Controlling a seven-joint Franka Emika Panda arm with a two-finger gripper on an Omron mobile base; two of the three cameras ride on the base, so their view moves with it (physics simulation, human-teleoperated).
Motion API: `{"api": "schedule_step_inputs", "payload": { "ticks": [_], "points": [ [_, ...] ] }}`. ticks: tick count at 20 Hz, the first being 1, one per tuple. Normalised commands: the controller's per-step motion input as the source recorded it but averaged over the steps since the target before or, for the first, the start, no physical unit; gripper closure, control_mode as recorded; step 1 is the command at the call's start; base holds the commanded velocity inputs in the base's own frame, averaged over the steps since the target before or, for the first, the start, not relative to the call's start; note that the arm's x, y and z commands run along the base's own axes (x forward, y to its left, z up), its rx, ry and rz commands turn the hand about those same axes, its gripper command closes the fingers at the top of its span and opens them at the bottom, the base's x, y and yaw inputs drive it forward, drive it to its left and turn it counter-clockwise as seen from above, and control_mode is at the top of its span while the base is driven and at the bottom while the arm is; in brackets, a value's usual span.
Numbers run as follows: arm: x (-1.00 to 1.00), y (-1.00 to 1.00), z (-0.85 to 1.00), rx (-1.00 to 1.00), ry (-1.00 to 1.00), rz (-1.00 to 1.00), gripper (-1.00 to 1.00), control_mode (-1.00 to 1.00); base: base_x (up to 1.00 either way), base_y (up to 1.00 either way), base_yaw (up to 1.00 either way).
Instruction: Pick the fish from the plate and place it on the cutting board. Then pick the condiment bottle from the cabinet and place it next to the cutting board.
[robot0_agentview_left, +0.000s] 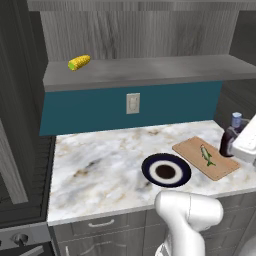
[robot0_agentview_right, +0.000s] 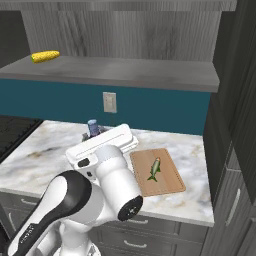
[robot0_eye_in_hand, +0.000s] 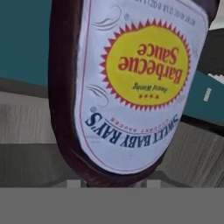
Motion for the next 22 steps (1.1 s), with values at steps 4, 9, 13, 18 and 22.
{"api": "schedule_step_inputs", "payload": {
  "ticks": [4, 9, 13, 18, 22],
  "points": [
    [-0.10, 0.00, -0.26, -0.01, -0.05, 0.00, 1.00, -1.00, 0.00, 0.00, 0.00],
    [-0.05, 0.00, -0.31, -0.01, -0.06, 0.00, 1.00, -1.00, 0.00, 0.00, 0.00],
    [-0.03, 0.00, -0.33, 0.00, -0.05, 0.00, 1.00, -1.00, 0.00, 0.00, 0.00],
    [-0.02, 0.00, -0.32, 0.00, -0.05, 0.00, 1.00, -1.00, 0.00, 0.00, 0.00],
    [-0.01, 0.00, -0.29, 0.00, -0.04, 0.00, 1.00, -1.00, 0.00, 0.00, 0.00]
  ]
}}
